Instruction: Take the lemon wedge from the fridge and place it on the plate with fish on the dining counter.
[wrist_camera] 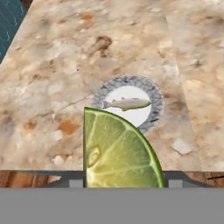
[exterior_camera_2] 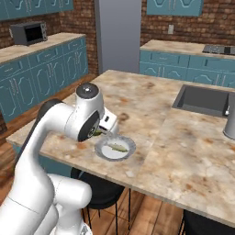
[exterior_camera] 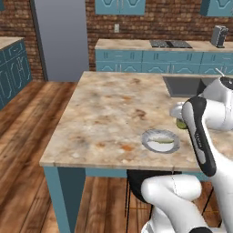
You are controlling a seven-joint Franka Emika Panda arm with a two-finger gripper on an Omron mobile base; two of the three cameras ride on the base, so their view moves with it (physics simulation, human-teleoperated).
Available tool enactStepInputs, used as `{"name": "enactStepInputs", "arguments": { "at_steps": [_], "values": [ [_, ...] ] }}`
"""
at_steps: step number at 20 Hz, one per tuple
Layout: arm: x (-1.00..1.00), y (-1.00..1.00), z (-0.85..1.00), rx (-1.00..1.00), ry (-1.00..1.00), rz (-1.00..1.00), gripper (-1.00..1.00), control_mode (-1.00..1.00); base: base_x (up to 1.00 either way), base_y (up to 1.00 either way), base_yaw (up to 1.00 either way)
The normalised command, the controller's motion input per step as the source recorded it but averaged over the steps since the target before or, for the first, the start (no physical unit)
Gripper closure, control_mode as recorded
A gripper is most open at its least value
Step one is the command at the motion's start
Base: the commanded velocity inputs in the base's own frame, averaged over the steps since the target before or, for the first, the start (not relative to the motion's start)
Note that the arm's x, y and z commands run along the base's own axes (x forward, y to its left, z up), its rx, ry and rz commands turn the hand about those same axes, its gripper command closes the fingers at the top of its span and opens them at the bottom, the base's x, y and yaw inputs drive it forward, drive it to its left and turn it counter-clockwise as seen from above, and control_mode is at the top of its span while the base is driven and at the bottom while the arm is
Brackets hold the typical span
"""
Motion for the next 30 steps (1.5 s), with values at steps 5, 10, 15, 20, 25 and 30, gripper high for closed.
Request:
{"name": "enactStepInputs", "arguments": {
  "at_steps": [5,10,15,20,25,30],
  "values": [
    [0.99,0.09,-0.87,-0.1,0.27,0.13,1.0,-1.0,0.0,0.0,0.0],
    [1.0,0.01,-0.88,-0.14,0.05,0.07,1.0,-1.0,0.0,0.0,0.0],
    [0.96,0.0,-0.96,-0.08,0.06,0.1,1.0,-1.0,0.0,0.0,0.0],
    [0.58,0.0,-0.72,-0.02,0.08,0.1,1.0,-1.0,0.0,0.0,0.0],
    [0.11,0.0,-0.43,0.0,0.08,0.11,1.0,-1.0,0.0,0.0,0.0],
    [0.04,0.0,-0.33,0.0,0.04,0.11,1.0,-1.0,0.0,0.0,0.0]
  ]
}}
